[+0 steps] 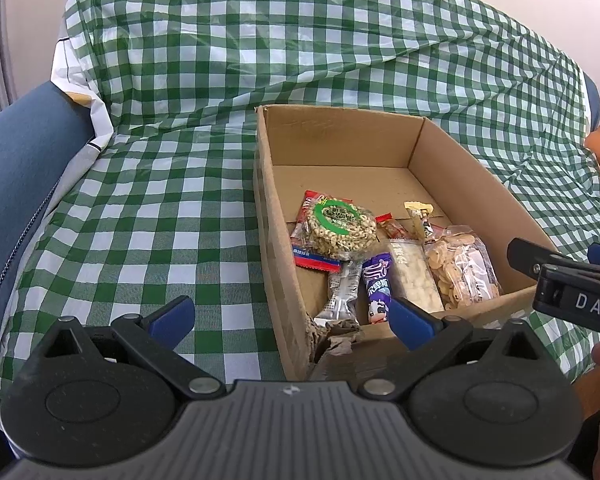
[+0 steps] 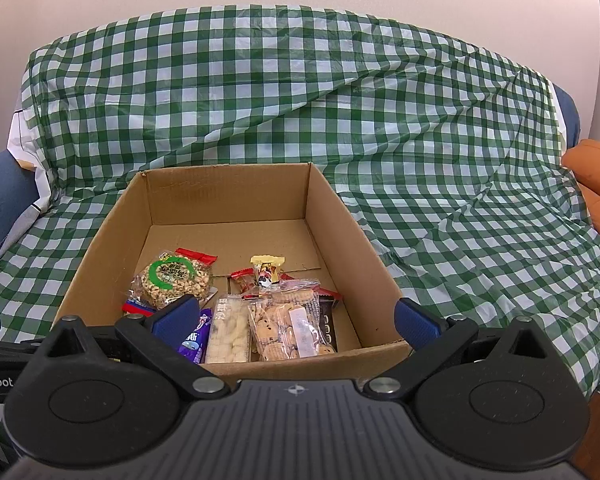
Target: Organize snacks
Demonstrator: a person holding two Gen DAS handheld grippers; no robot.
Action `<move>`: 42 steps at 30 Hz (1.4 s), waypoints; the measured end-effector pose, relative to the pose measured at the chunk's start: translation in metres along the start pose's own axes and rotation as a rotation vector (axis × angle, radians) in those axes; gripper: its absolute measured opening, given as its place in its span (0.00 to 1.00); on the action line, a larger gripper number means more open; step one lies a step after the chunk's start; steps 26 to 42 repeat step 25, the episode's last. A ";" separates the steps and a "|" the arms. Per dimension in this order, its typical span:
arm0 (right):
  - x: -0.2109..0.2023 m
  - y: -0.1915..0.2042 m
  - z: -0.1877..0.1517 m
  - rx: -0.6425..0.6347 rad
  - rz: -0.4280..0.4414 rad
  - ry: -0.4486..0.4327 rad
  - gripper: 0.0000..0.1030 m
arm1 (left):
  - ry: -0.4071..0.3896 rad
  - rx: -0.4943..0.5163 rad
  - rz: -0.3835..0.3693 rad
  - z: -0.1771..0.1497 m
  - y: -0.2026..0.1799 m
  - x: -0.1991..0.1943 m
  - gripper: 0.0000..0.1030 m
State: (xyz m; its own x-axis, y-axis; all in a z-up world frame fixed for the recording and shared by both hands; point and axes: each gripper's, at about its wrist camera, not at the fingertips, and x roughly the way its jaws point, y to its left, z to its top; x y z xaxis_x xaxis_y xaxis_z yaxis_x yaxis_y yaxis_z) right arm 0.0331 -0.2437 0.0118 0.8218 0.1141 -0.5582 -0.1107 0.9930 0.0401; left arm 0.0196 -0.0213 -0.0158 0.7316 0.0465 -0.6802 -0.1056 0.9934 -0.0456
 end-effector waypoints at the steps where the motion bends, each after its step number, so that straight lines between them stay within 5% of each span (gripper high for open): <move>1: 0.000 0.000 0.000 0.001 0.000 -0.002 1.00 | -0.001 0.001 -0.001 0.000 0.000 0.000 1.00; 42: 0.000 0.007 0.006 -0.008 0.000 -0.020 1.00 | -0.018 0.022 -0.010 -0.002 -0.005 0.002 1.00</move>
